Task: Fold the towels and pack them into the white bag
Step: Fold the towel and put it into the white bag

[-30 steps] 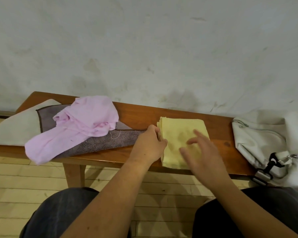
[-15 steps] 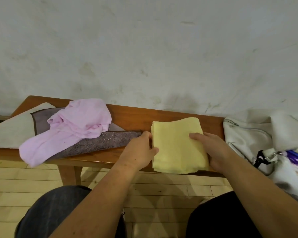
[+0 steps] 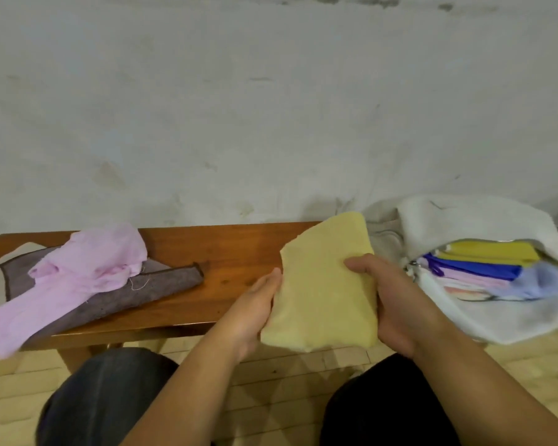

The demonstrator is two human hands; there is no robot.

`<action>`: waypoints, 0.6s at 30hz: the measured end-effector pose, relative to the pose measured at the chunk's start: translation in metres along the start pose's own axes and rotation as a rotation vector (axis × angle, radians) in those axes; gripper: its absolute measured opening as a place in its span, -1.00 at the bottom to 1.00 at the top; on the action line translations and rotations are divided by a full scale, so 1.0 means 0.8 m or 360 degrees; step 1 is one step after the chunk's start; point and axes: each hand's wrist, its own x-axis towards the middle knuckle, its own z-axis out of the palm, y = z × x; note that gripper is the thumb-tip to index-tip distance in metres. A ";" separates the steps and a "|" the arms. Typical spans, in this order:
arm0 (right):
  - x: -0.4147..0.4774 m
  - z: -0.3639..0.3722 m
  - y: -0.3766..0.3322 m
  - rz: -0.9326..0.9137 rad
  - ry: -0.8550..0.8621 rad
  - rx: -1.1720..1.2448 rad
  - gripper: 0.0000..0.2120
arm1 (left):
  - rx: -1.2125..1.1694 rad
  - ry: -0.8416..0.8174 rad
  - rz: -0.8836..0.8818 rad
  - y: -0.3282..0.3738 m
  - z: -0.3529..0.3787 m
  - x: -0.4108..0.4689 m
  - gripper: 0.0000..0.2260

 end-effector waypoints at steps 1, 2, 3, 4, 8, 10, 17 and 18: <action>-0.008 -0.013 -0.002 0.0011 0.0013 0.0058 -0.70 | -0.0061 -0.0058 -0.0019 -0.003 0.014 -0.003 -0.67; -0.014 -0.029 -0.004 0.0016 0.0034 0.0107 -0.67 | -0.0097 -0.0087 0.0000 -0.005 0.027 -0.005 -0.65; -0.021 -0.046 -0.006 0.0019 0.0063 0.0144 -0.61 | -0.0116 -0.0085 0.0046 -0.005 0.042 -0.008 -0.65; -0.028 -0.064 -0.007 0.0029 0.0097 0.0174 -0.55 | -0.0119 -0.0070 0.0099 -0.006 0.056 -0.011 -0.67; -0.055 -0.143 -0.014 0.0084 0.0286 0.0244 -0.60 | 0.0098 -0.0019 0.0227 -0.007 0.114 -0.021 -0.63; -0.070 -0.184 -0.019 0.0101 0.0376 0.0245 -0.70 | 0.0288 -0.0022 0.0313 -0.005 0.147 -0.023 -0.58; -0.106 -0.313 -0.044 0.0169 0.0591 0.0094 -0.73 | 0.0703 -0.0225 0.0473 -0.003 0.281 -0.024 -0.62; -0.108 -0.327 -0.051 0.0154 0.0621 0.0056 -0.73 | 0.0785 -0.0254 0.0484 -0.002 0.299 -0.022 -0.65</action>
